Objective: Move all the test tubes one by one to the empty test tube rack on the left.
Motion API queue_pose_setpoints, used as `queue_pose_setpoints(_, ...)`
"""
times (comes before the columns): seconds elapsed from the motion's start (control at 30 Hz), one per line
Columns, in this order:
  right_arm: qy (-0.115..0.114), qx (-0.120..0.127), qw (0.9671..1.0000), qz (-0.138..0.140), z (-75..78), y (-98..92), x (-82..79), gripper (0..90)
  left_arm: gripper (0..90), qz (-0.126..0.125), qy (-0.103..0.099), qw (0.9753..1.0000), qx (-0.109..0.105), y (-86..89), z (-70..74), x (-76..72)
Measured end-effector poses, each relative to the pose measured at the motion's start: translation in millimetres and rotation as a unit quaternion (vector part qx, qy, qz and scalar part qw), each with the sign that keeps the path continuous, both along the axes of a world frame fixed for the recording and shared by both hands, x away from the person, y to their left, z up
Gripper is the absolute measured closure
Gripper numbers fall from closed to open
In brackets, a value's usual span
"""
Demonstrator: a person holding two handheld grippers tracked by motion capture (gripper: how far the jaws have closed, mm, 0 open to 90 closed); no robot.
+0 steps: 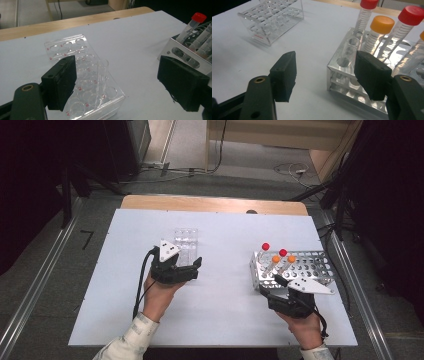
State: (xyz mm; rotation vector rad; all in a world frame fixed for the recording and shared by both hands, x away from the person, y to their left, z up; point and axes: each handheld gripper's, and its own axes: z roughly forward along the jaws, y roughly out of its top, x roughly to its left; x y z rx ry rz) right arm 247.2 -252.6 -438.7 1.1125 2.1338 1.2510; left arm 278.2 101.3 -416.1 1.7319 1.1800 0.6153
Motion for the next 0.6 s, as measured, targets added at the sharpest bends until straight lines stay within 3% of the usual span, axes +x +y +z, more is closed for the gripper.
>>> queue_pose_setpoints(0.4,-0.005,0.002,0.9991,-0.042,-13.4,-0.6,21.3,45.1,15.2,0.002,0.005,1.0000,-0.007,5.3,-2.3,-2.5)
queue_pose_setpoints(0.6,-0.007,0.000,0.9989,-0.047,-16.9,-0.1,24.7,54.8,15.2,0.004,0.007,1.0000,-0.005,5.0,-3.9,-2.3)
